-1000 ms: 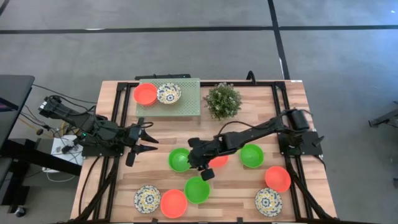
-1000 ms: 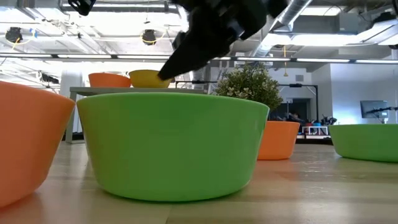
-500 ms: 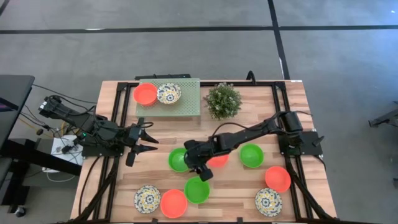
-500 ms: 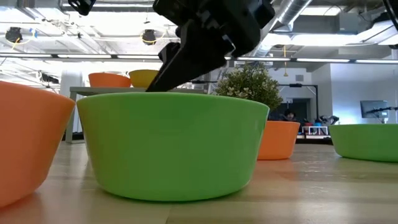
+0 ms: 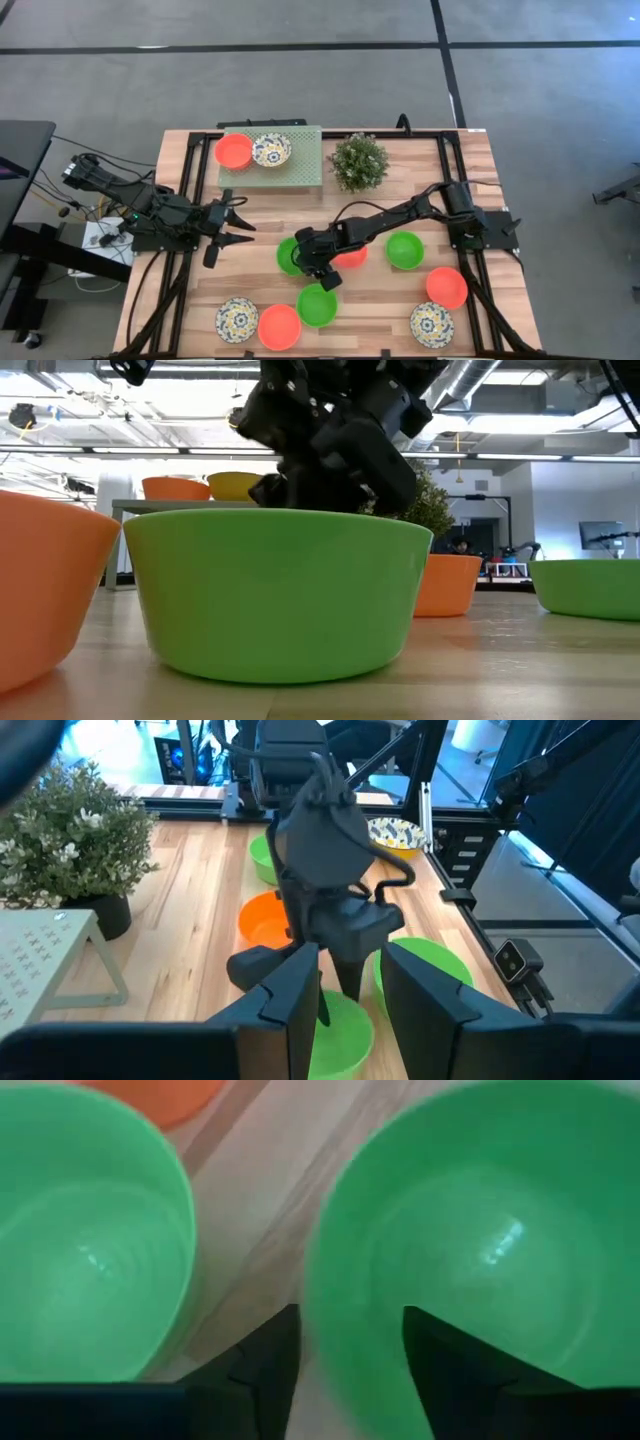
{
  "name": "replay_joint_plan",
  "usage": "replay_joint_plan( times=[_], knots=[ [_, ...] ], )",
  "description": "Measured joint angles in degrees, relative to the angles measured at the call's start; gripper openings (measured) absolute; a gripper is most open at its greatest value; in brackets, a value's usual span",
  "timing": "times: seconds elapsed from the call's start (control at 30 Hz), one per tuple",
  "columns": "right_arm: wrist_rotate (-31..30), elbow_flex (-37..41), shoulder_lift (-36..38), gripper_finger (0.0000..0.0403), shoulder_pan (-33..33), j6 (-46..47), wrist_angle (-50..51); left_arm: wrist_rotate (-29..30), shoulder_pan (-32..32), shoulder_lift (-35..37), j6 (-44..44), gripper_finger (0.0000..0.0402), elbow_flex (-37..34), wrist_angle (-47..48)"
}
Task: Pick & Place Mini bowls
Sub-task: Put the top left green bowl on the shelf
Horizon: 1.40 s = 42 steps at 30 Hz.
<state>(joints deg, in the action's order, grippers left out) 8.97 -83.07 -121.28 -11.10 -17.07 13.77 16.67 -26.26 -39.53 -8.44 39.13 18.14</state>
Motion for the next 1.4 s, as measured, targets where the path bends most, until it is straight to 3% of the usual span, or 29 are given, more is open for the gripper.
replay_joint_plan(
  times=[0.3, 0.6, 0.8, 1.0, 1.4],
  knots=[
    [-0.04, -0.76, 0.37, 0.001, 2.16, 0.01, 1.4, 0.0, 0.0, -0.29, 0.01, 0.0112, 0.0, -0.14],
    [-0.68, -15.96, 2.03, 0.0005, 2.26, -0.42, 22.96, 0.0, 0.0, -0.29, 0.01, 0.0112, 0.0, -0.16],
    [-13.69, -26.44, 5.44, 0.0003, 2.63, -4.94, 36.53, 0.0, 0.0, -0.29, 0.01, 0.0112, 0.0, -0.16],
    [-24.33, -28.26, 11.13, 0.0003, 5.69, -5.39, 39.85, 0.0, -0.01, -0.29, 0.18, 0.0112, 0.0, -0.16],
    [-18.05, -28.01, 8.79, 0.0001, 18.58, -7.34, 42.0, 0.01, -0.01, -0.29, 1.01, 0.0112, 0.0, -0.16]
  ],
)
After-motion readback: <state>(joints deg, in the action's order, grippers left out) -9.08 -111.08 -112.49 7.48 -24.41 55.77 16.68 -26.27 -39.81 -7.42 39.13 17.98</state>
